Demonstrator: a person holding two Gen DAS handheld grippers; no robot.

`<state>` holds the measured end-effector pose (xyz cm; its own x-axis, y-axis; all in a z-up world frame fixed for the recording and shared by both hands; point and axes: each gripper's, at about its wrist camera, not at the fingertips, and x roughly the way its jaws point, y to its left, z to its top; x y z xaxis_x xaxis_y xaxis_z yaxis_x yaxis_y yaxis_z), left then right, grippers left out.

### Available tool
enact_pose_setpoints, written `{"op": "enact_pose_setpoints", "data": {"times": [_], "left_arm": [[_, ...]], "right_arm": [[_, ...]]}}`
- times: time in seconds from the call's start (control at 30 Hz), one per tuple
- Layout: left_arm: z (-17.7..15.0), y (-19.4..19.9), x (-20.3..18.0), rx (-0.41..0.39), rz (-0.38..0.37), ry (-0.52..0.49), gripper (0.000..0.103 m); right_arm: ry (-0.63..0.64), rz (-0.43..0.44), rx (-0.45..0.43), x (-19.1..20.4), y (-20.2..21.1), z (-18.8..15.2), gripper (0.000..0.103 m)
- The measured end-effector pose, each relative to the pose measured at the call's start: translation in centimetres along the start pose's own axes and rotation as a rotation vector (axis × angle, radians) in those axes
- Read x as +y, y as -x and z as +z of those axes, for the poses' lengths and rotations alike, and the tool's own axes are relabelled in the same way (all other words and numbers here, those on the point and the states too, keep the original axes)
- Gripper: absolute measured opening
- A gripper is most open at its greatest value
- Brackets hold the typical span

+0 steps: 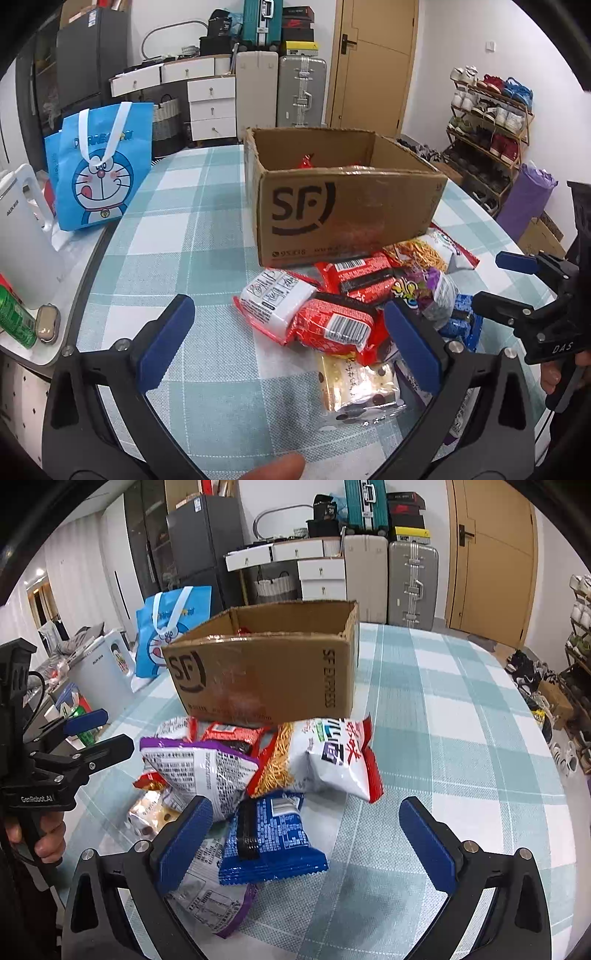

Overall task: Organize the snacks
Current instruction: 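Move right tool down toward the blue snack bag on the pile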

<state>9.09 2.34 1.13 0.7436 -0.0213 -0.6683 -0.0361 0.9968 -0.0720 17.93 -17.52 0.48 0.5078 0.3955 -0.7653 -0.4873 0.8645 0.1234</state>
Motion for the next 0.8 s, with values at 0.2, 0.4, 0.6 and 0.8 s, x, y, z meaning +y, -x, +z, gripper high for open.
{"op": "enact_pose_setpoints", "data": {"times": [0.2,0.4,0.6,0.8], "left_arm": [[-0.3,-0.8,-0.4,0.027,-0.008,-0.011,0.103],[-0.6,-1.5,-0.6,0.046,-0.011,-0.022,0.103],[-1.0,-2.2,-0.5,0.069,-0.023,-0.019,0.103],[-1.3,-3.0,-0.7,0.088,-0.029,-0.023,0.103]], "right_arm": [[0.005,0.008,0.049,-0.2,-1.0,-0.6,0.102],[0.031,0.018,0.093,0.4,-2.1,-1.3,0.102],[0.028,0.037,0.101,0.5,-2.8,-1.6,0.102],[0.032,0.013,0.128,-0.3,-3.3,-1.8,0.101]]}}
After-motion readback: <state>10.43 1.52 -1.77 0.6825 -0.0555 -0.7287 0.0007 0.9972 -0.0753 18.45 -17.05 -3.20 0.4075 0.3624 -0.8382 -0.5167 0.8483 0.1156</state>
